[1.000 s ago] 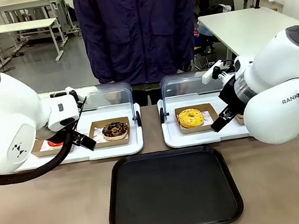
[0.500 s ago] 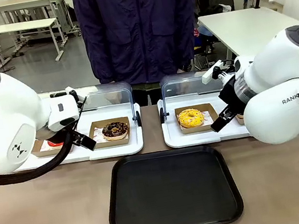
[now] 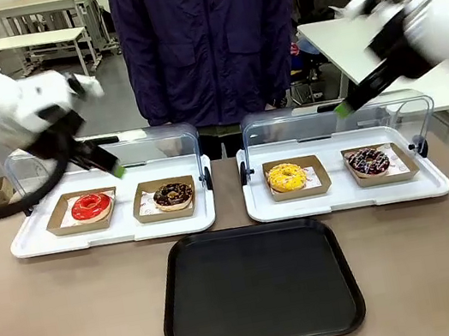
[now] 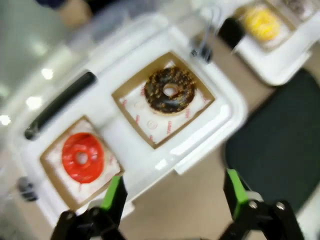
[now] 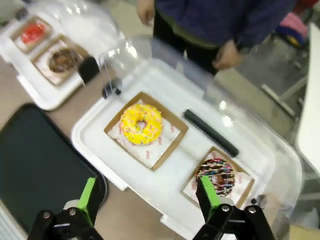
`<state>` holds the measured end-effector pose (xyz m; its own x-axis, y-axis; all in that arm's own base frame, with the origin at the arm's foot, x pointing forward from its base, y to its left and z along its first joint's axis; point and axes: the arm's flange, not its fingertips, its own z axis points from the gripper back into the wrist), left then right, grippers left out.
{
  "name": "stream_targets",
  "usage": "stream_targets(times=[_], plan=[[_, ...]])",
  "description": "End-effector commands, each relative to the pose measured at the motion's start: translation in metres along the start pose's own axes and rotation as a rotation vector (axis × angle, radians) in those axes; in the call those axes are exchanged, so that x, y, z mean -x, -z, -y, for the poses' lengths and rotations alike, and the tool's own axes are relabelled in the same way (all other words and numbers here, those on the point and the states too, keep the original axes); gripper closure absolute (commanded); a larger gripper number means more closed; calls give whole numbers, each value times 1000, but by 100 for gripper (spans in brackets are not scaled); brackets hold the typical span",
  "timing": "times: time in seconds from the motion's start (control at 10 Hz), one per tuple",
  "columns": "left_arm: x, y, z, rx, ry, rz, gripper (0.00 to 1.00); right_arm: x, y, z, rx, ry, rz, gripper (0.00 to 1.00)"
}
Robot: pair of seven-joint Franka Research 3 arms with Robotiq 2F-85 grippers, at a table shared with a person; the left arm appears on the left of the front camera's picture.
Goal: Move the second donut from the left to the tray.
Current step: Pick up the Paper togo box containing the Donut indicated by the person and place it on the Handle tray.
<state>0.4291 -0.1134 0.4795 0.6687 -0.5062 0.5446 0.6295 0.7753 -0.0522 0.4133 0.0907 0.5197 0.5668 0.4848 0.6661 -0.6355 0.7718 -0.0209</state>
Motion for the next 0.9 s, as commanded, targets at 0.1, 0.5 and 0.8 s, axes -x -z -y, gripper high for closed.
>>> stream_targets(times=[0.1, 0.5, 0.8], plan=[[18, -73, -74, 232, 132, 16, 0, 48, -88, 106, -170, 8, 176, 0], [88, -110, -165, 400, 301, 257, 0, 119, -130, 165, -273, -75, 348, 0], [138, -122, -189, 390, 358, 358, 0, 143, -129, 170, -289, -71, 360, 0]])
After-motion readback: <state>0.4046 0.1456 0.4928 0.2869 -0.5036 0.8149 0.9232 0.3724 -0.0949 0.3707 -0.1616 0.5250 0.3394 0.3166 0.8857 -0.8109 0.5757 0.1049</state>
